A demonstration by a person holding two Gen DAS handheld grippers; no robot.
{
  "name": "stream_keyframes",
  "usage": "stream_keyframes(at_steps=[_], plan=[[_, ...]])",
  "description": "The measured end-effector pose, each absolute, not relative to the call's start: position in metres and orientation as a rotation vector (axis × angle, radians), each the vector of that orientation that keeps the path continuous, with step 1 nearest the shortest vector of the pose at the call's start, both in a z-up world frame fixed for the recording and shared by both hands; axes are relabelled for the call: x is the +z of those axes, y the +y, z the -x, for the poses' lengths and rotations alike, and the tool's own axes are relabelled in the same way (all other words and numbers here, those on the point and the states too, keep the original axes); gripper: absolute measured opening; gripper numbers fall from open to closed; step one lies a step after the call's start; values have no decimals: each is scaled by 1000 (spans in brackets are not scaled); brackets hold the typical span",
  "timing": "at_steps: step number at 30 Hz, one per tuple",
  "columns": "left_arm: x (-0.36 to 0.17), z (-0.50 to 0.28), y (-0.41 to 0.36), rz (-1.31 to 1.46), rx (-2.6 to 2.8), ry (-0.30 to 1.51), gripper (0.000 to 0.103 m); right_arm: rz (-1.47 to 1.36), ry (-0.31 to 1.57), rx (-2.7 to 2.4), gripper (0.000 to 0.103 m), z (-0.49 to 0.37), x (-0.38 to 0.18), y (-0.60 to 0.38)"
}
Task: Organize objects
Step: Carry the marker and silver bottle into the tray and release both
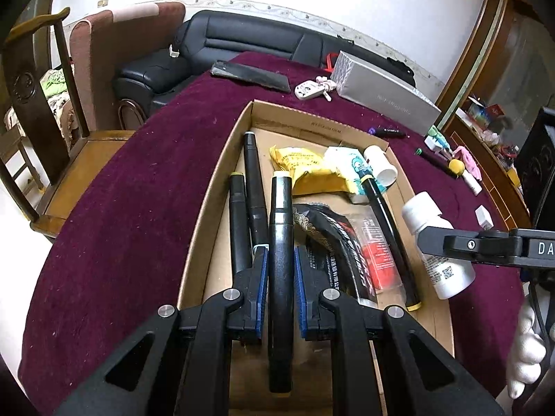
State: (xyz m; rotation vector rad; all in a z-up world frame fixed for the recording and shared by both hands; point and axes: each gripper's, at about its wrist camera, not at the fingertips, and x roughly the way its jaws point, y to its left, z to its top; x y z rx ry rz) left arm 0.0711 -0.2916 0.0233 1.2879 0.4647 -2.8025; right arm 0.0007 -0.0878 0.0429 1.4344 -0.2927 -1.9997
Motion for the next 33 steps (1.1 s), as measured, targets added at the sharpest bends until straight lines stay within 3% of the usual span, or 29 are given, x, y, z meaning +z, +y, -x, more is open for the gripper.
stream_keyframes(at_steps=[9, 15, 33], plan=[[26, -73, -294, -1256, -2816, 508, 13, -1462, -246, -2018, 33, 8, 36, -101], [45, -90, -302, -1136, -2827, 545, 30, -1476, -224, -2024, 33, 11, 32, -108], [51, -112, -322, -1056, -2828, 698, 32, -1462, -86, -2104, 33, 28, 28, -146]])
